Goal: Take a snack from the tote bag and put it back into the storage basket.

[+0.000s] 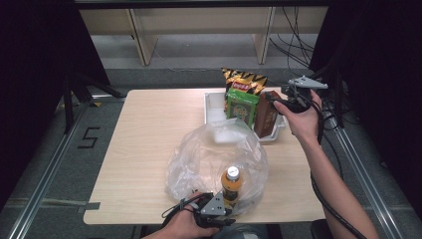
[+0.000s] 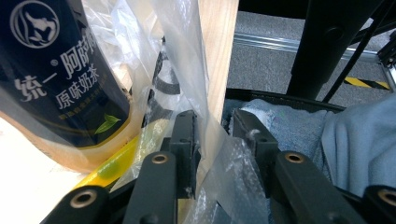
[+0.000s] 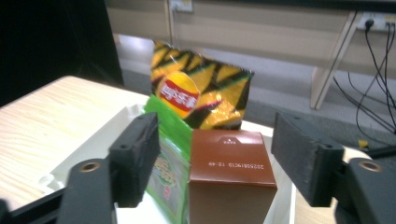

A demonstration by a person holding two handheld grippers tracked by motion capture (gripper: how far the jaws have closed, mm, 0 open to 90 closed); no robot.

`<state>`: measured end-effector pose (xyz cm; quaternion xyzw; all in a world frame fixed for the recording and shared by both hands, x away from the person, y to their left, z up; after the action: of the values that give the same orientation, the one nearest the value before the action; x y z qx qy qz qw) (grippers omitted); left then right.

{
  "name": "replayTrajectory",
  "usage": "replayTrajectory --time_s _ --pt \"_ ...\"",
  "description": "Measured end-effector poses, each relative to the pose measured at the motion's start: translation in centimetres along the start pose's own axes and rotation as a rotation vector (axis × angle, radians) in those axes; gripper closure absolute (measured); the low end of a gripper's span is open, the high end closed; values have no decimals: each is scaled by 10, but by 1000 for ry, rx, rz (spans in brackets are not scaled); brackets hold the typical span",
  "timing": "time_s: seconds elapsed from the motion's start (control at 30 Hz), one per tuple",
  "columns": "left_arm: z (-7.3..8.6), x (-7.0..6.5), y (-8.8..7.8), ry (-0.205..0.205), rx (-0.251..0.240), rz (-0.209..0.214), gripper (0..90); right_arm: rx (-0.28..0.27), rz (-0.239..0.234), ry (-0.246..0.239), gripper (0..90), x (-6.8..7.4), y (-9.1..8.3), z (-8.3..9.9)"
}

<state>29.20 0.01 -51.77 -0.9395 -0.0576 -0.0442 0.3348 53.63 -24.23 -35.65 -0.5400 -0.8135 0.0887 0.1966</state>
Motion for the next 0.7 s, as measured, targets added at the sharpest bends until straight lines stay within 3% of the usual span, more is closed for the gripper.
replayTrajectory --time_s 0.13,0.2,0.23,0.33,0.5,0.6,0.7 --pt "0 0 0 2 0 -2 686 -22 -35 -8 465 6 -17 -1" --pt "0 0 0 9 6 -4 683 -7 -58 0 518 10 -24 0" --pt "0 0 0 8 2 -7 681 -9 -64 -26 554 12 -29 2" --pt "0 0 0 6 -3 3 678 1 -108 -33 624 19 -39 8" --pt "-1 -1 -1 7 -2 -8 671 32 -163 -30 661 31 -54 20" --pt "-1 -1 -1 6 -2 -9 670 23 -211 -33 679 41 -63 25" --pt "-1 -1 -1 7 0 -10 669 13 -256 -76 678 49 -69 28"
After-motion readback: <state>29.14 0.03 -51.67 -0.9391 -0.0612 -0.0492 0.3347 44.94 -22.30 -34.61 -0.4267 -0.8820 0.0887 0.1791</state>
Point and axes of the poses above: each handheld gripper's, and its own axes: y roughly forward along the jaws, z roughly out of its underside, x roughly to its left, the point moved 4 cm from there along y, roughly forward along the jaws, and after that the axes turned 13 degrees about y, right-handed, at the moved point
